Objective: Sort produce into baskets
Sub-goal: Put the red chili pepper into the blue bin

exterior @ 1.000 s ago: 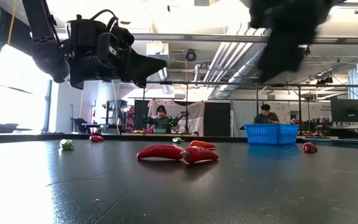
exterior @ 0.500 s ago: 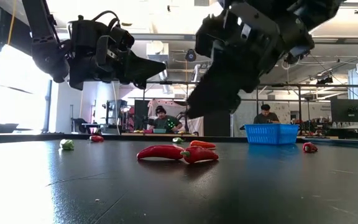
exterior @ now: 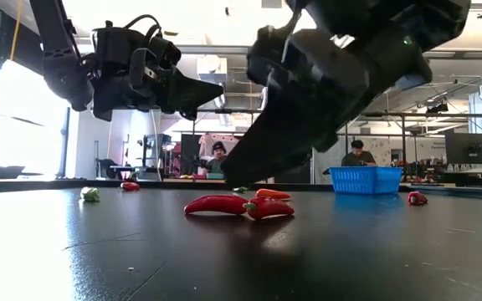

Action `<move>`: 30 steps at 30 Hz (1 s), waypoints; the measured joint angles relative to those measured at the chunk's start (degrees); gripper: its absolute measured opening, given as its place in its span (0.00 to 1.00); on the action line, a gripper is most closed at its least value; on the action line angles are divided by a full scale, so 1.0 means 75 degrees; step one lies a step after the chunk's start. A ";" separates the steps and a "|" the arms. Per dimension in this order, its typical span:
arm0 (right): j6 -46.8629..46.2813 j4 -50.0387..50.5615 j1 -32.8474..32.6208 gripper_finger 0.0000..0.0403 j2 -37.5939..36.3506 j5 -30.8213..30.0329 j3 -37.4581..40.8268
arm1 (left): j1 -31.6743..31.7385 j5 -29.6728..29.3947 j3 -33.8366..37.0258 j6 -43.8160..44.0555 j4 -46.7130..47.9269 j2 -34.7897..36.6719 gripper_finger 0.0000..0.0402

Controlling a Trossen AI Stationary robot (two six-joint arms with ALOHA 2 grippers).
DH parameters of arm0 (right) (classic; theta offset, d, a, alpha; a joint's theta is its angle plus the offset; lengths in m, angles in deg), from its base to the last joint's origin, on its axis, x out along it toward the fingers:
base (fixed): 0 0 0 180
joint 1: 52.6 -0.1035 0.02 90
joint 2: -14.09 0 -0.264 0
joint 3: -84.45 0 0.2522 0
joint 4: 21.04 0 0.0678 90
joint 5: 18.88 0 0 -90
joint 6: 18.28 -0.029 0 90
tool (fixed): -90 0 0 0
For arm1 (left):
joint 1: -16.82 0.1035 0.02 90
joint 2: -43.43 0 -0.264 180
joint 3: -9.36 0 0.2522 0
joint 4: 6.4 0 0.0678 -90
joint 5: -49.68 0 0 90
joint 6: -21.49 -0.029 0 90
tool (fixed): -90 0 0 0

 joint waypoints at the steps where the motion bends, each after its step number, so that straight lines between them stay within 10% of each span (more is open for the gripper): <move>1: 0.0083 0.0089 -0.0042 0.61 0.0133 -0.0107 -0.0115 | 0.0000 -0.0002 0.0000 0.0001 0.0000 0.0000 0.00; 9: 0.0639 0.0848 -0.0255 0.47 0.0744 -0.0941 -0.0868 | 0.0000 -0.0020 0.0000 -0.0003 0.0010 0.0000 0.00; 18: 0.0537 0.1194 -0.0179 0.05 0.0741 -0.1045 -0.1080 | 0.0000 -0.0020 0.0000 -0.0131 0.0103 0.0000 0.00; 30: 0.0435 0.4361 0.0432 0.01 -0.1032 -0.2376 -0.1039 | 0.0000 -0.0017 0.0000 -0.0131 0.0119 0.0000 0.00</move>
